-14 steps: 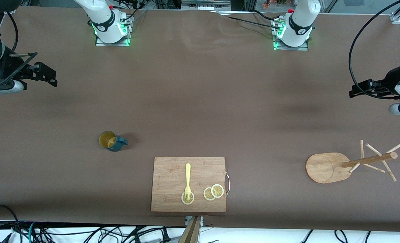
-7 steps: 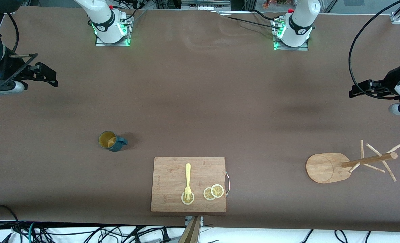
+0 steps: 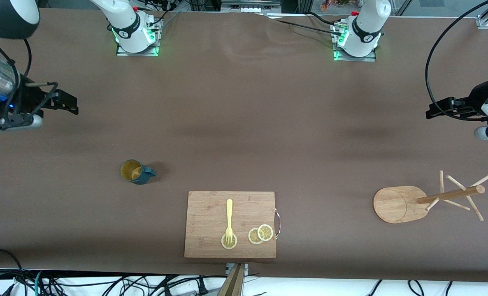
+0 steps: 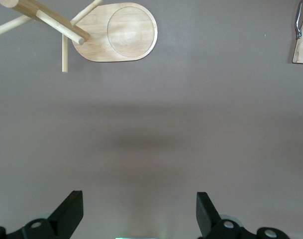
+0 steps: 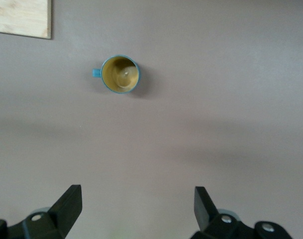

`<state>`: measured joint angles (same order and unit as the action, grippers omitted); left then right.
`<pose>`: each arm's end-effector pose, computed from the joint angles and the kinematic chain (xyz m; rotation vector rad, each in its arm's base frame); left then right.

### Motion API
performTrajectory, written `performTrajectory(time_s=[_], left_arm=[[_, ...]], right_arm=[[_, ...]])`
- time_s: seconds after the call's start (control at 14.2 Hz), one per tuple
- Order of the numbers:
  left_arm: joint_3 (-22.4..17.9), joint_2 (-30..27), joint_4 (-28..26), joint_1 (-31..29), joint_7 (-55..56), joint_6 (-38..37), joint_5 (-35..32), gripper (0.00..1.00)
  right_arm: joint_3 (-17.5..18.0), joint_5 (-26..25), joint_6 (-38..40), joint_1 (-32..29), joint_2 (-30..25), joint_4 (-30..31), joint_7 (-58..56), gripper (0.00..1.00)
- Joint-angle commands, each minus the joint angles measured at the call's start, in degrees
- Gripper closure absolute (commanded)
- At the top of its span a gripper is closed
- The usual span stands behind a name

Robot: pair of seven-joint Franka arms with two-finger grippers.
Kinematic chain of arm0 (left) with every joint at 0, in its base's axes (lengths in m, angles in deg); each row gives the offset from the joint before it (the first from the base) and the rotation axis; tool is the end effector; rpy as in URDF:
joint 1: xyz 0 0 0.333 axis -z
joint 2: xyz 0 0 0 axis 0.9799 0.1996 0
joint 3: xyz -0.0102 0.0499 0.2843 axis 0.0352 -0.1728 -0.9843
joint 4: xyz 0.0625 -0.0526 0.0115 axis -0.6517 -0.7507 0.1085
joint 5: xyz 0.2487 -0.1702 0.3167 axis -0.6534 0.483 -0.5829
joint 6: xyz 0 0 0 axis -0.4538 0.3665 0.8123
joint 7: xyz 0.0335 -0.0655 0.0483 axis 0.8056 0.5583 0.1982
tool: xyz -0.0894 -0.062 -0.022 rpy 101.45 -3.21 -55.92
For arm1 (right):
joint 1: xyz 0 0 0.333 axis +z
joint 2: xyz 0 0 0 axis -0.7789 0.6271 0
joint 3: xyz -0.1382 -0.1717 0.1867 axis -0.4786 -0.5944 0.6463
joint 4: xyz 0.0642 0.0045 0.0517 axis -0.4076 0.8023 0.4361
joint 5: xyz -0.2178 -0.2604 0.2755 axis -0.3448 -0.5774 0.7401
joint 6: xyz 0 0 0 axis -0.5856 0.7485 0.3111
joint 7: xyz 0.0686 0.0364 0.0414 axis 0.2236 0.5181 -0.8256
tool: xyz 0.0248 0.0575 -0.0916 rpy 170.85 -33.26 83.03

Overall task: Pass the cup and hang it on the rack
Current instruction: 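Move the right gripper down toward the teal mug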

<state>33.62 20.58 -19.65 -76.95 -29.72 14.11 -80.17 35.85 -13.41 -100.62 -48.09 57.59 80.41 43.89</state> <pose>0.6328 0.0196 0.5439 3.0771 0.0985 -0.2661 0.6318 0.0433 0.5124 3.1228 0.1997 -0.1700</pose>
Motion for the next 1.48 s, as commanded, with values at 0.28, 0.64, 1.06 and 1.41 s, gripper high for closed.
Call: performTrajectory(time_s=[0.28,0.64,1.06,1.41], left_arm=[[0.04,1.09,2.07,-0.22,-1.04,-0.43,0.19,0.0],[0.04,1.09,2.07,-0.31,-1.04,-0.43,0.19,0.0],[0.04,1.44,2.07,-0.31,-0.95,-0.43,0.28,0.0],[-0.05,1.44,2.07,-0.4,-0.95,-0.43,0.36,0.0]], right_arm=[[0.15,-0.69,-1.17,0.98,7.69,-4.23,-1.02,0.0],[-0.12,-0.33,-2.41,0.45,10.08,-4.66,-0.59,0.0],[-0.21,-0.25,-9.88,0.36,14.04,-5.37,-0.59,0.0],[-0.21,-0.25,-14.17,0.8,17.1,-4.93,-0.32,0.0]])
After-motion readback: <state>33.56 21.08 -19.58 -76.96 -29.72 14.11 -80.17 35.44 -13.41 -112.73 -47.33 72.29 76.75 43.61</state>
